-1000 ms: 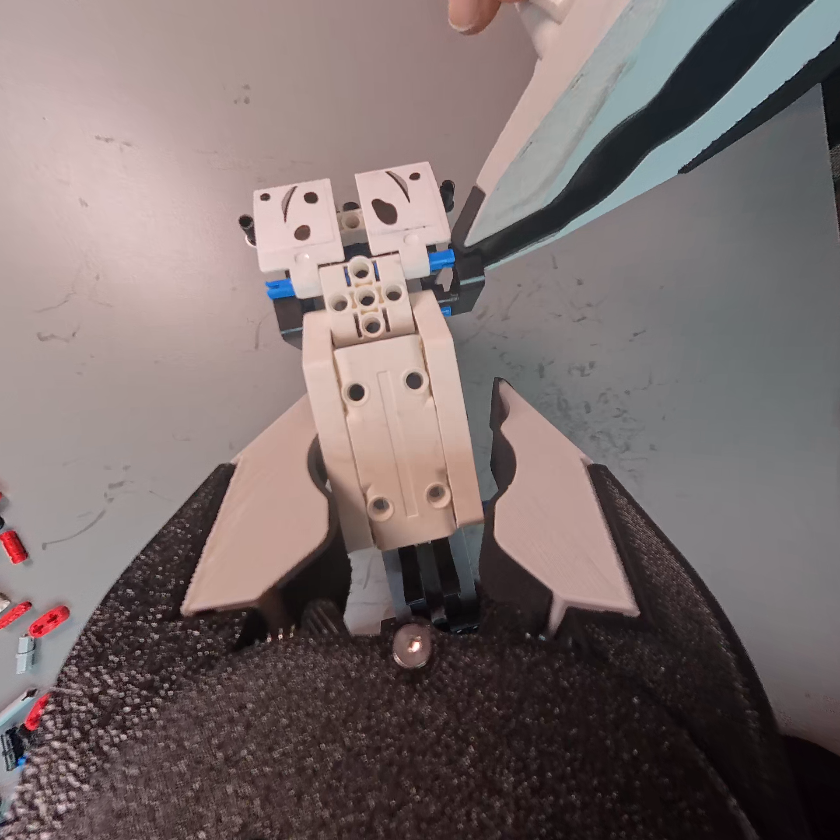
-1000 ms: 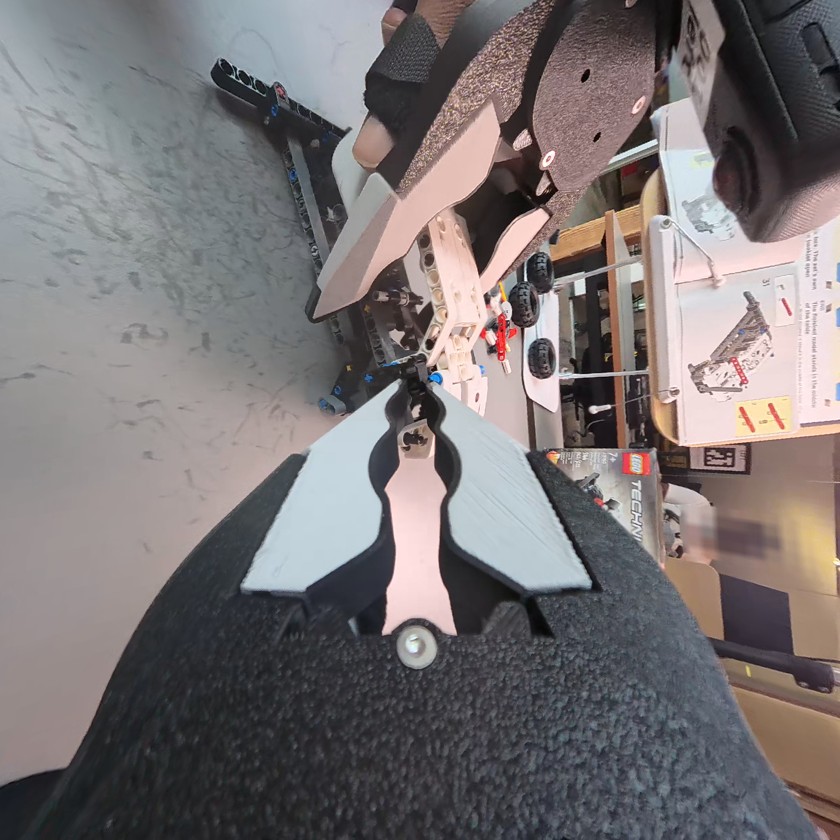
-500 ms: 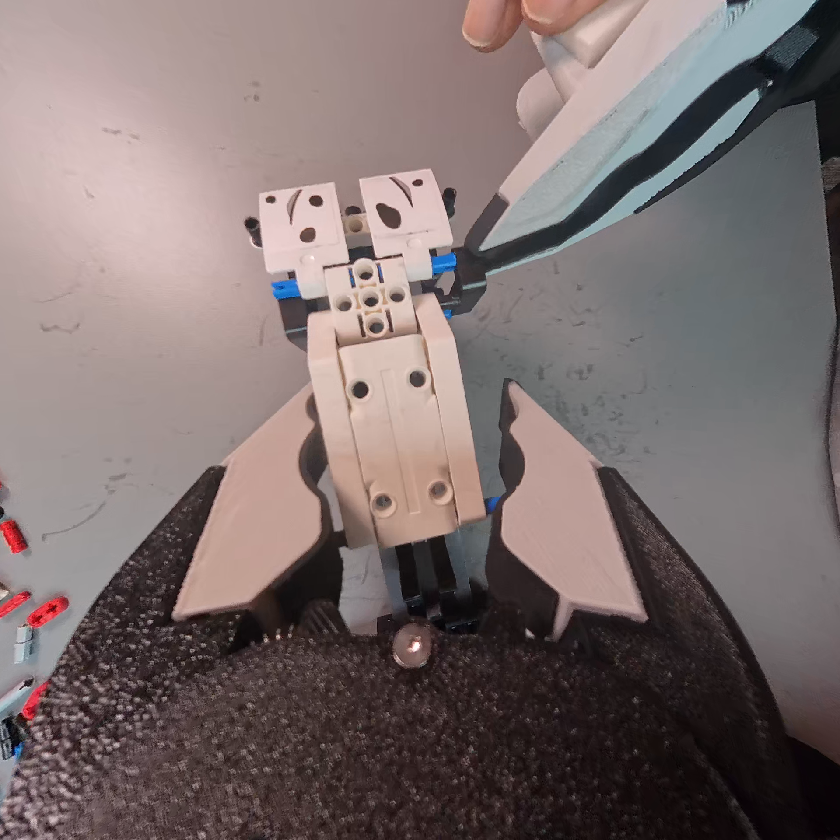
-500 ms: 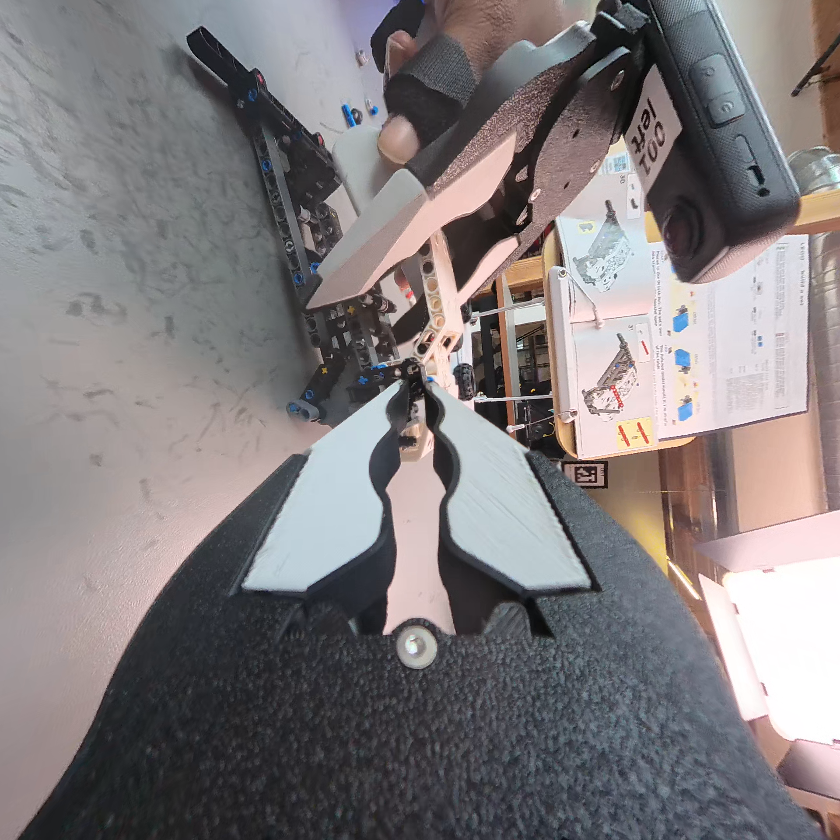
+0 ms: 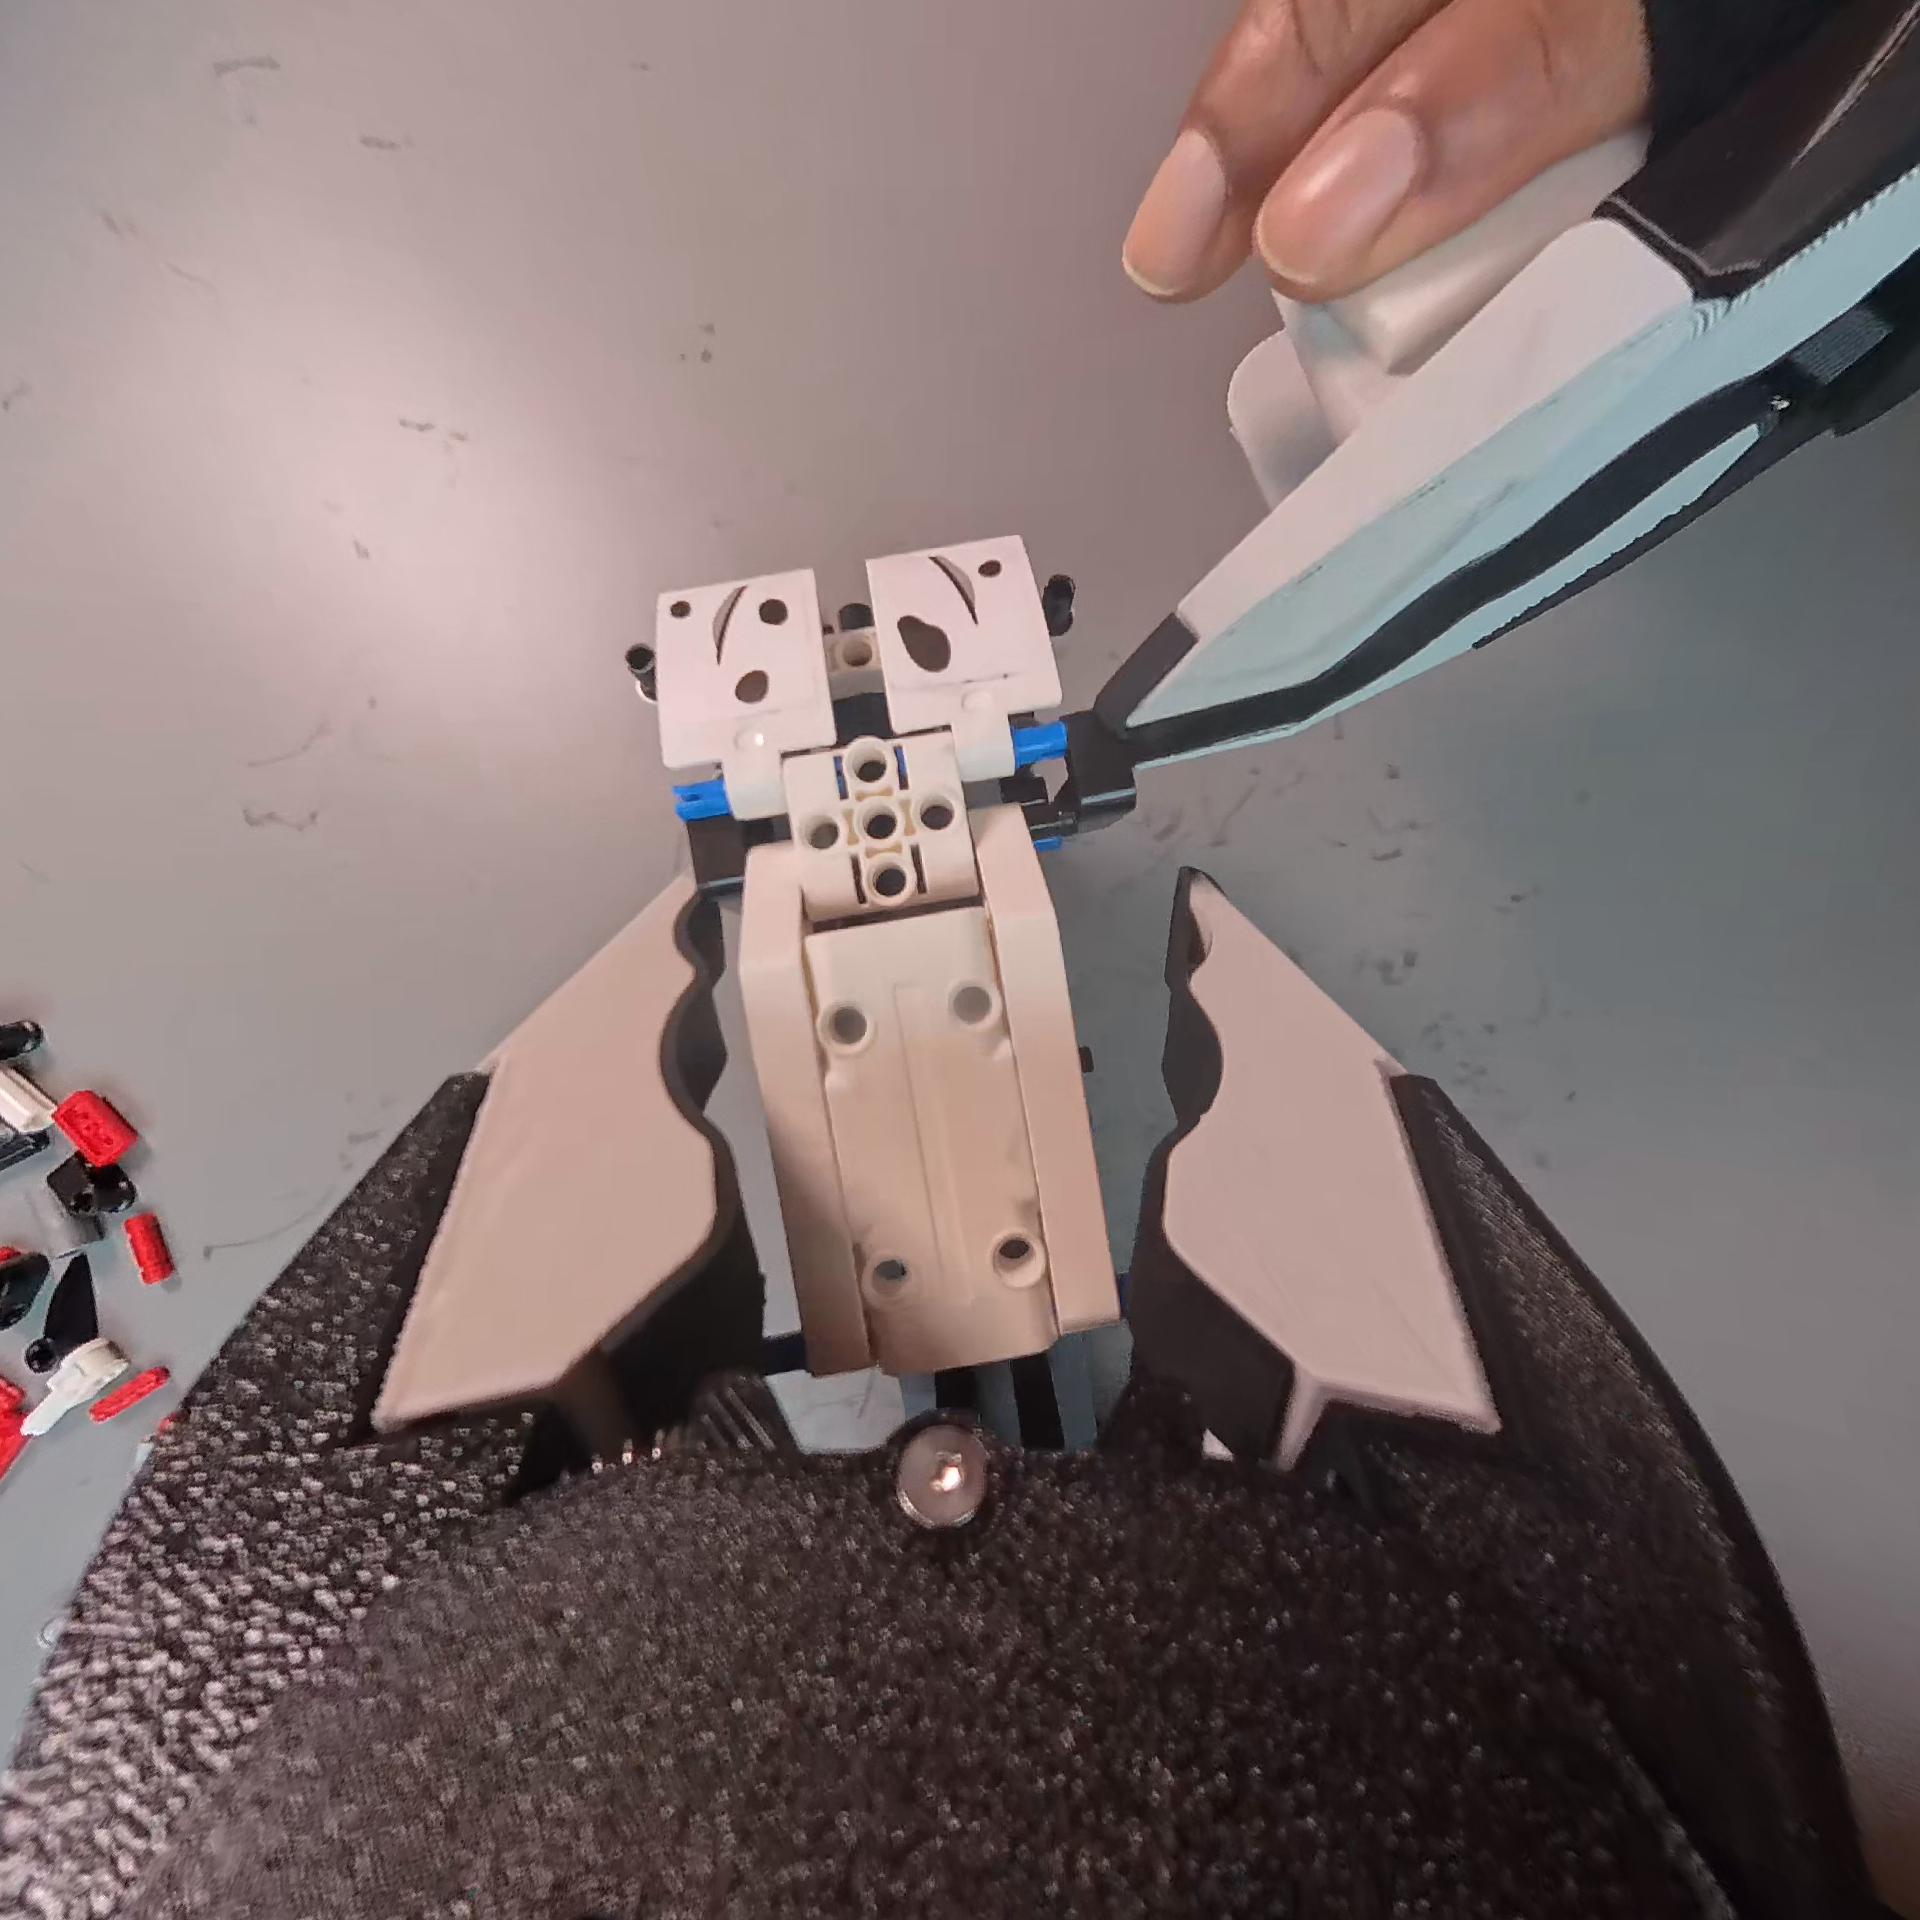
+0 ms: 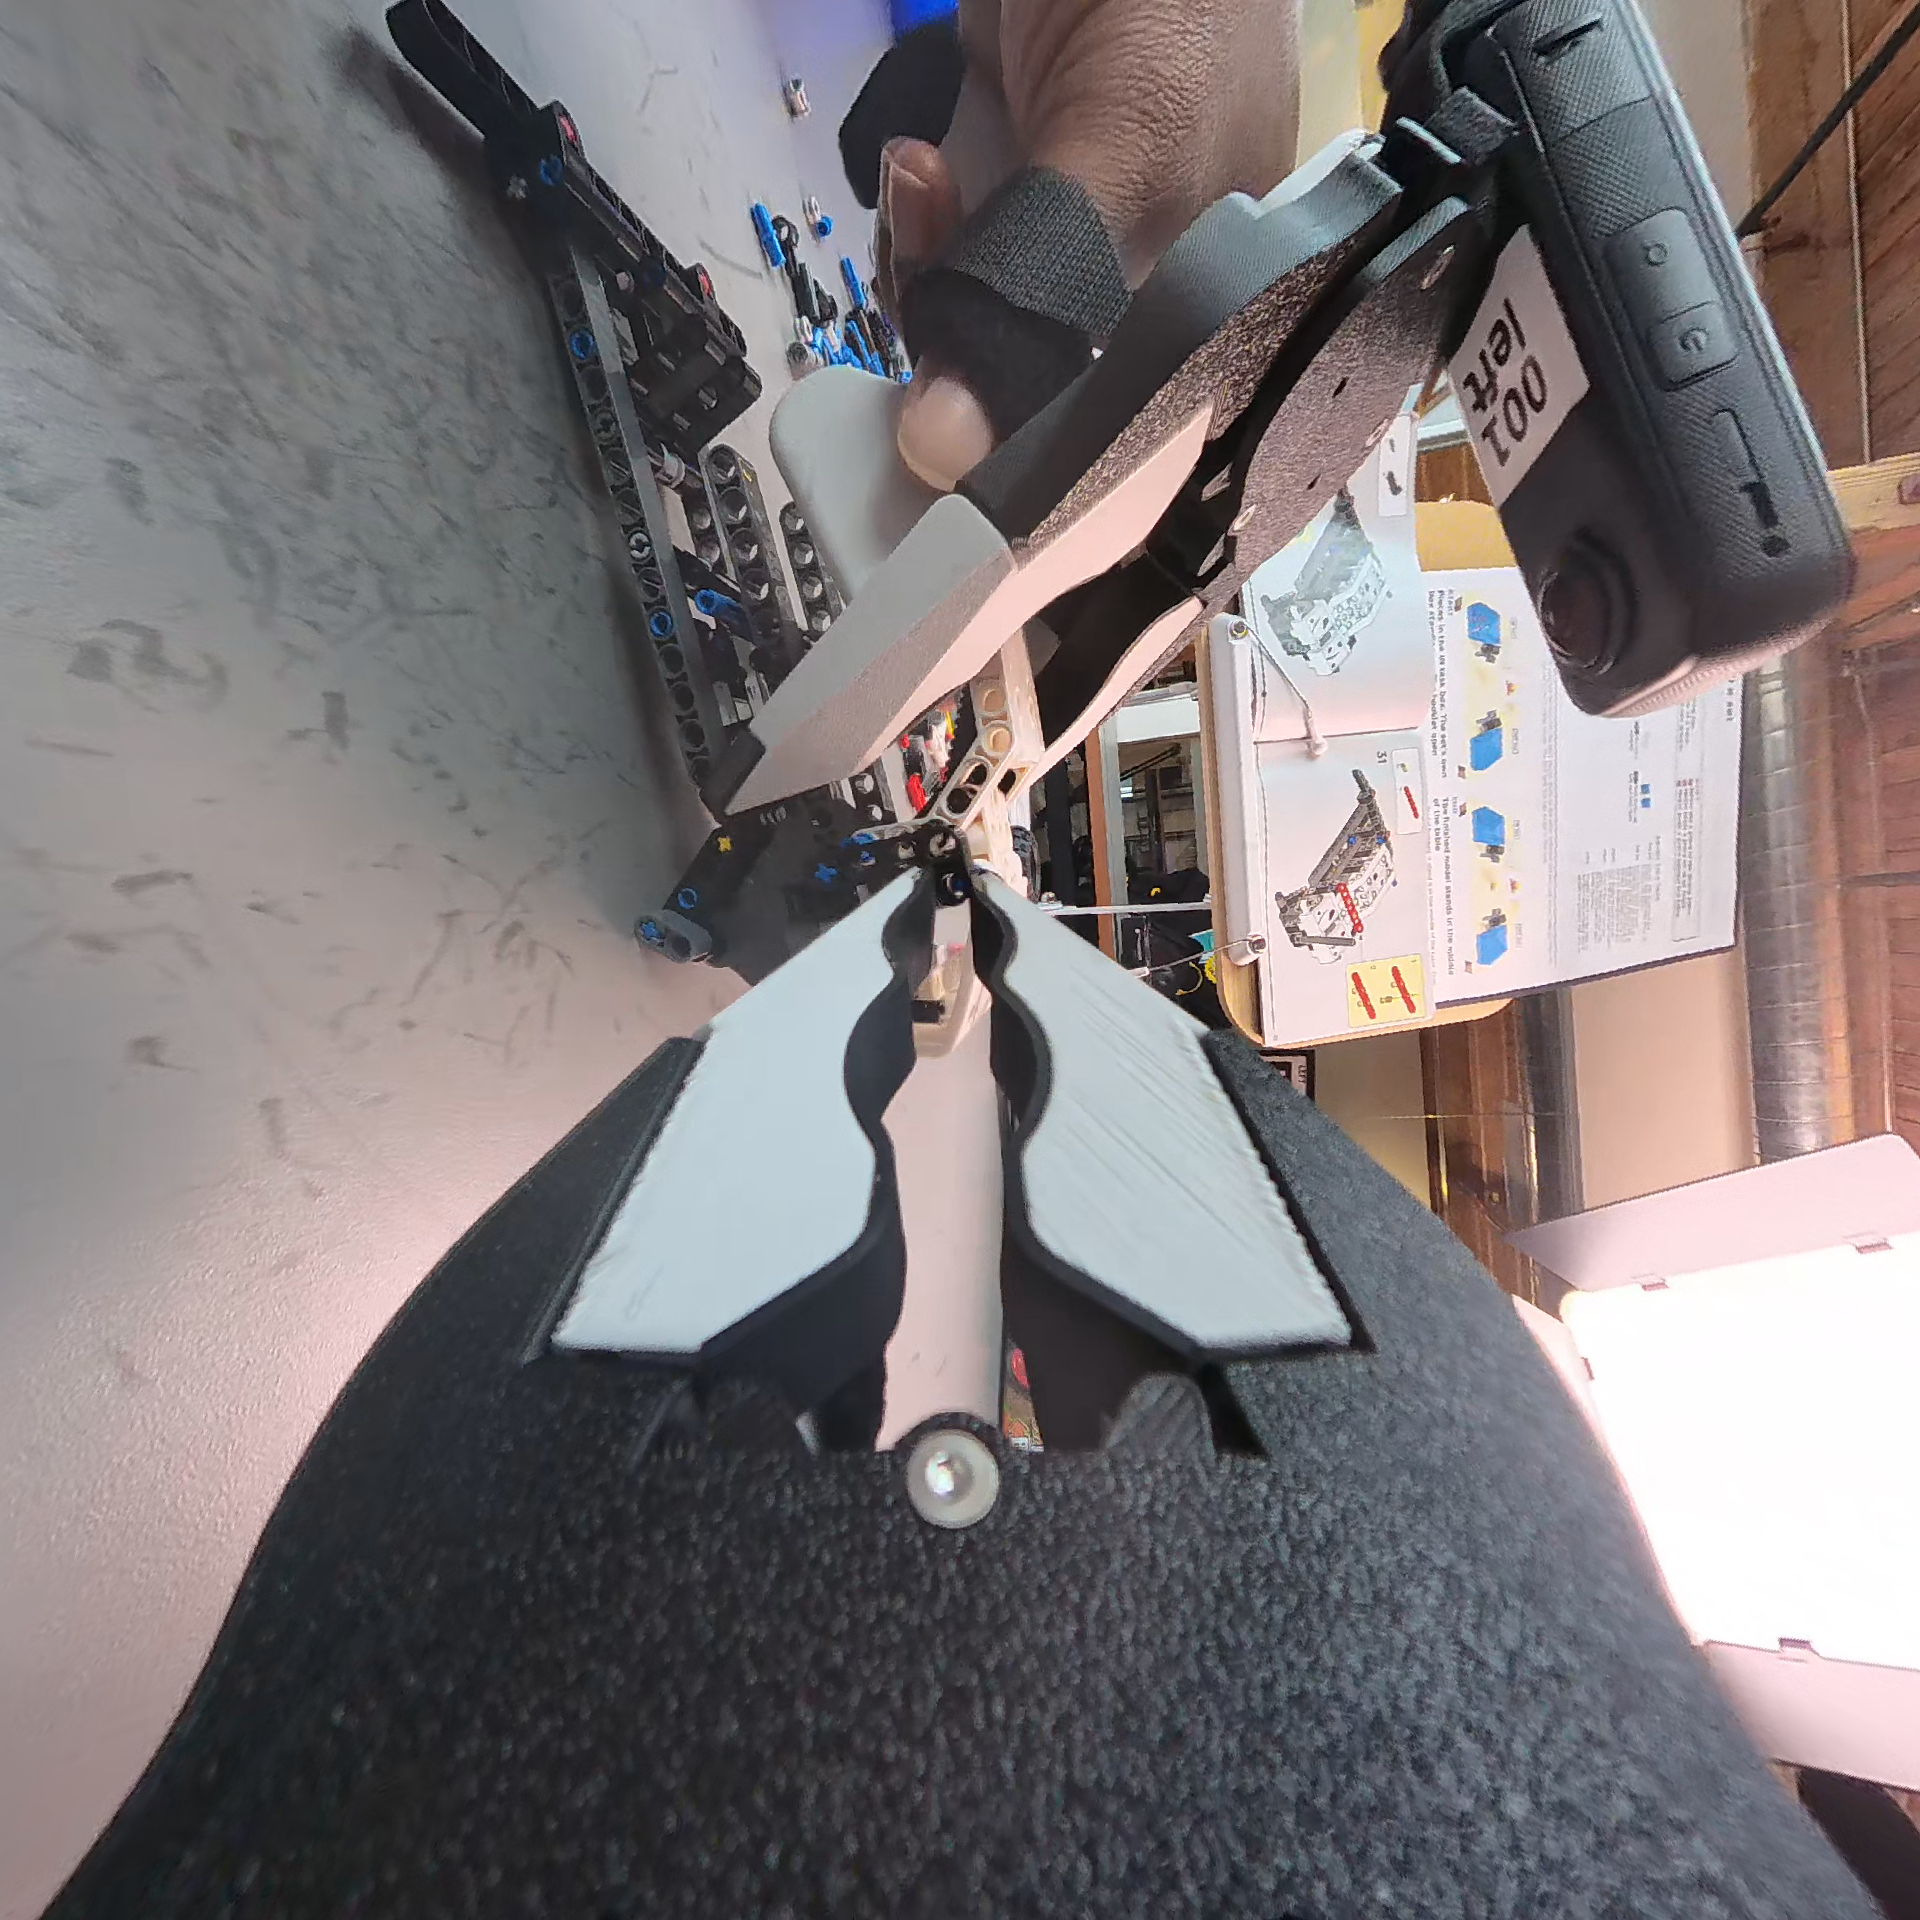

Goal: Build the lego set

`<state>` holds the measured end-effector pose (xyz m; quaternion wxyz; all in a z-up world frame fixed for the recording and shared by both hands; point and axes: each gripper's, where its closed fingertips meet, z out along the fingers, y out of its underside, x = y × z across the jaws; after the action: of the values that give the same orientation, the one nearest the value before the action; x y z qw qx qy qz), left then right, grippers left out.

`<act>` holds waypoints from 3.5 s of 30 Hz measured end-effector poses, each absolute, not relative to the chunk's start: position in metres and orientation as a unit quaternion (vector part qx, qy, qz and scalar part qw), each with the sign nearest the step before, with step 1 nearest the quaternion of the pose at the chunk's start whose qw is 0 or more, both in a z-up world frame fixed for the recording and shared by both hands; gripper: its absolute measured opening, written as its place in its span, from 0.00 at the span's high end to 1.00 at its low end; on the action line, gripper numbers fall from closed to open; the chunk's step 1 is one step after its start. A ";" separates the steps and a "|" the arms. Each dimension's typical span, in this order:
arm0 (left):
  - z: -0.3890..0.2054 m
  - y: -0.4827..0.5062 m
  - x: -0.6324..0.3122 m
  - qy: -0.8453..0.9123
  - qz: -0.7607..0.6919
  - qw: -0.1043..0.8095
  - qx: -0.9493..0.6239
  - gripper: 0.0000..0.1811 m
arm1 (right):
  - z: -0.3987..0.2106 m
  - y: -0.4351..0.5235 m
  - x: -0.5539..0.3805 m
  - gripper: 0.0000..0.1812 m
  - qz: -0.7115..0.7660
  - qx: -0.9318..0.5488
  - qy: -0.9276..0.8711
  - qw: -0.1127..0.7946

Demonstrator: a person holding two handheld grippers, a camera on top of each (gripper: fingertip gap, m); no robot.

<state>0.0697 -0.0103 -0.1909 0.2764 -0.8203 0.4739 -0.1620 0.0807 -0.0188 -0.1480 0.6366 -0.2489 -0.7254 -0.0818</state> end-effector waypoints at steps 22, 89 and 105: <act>-0.189 0.003 0.073 0.420 -0.159 0.293 -0.844 0.58 | -0.149 -0.014 0.082 0.97 -0.005 -0.319 -0.691 0.649; -0.189 -0.027 0.090 0.464 -0.215 0.276 -0.814 0.59 | -0.159 -0.025 0.077 0.62 0.376 -0.457 -0.778 0.212; -0.195 -0.029 0.100 0.475 -0.191 0.277 -0.813 0.56 | -0.159 -0.030 0.082 0.62 0.346 -0.473 -0.780 0.220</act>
<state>0.1002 -0.0292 -0.1951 0.2773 -0.8130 0.4748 -0.1914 0.0821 -0.0295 -0.1591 0.2204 -0.4728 -0.7798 0.3460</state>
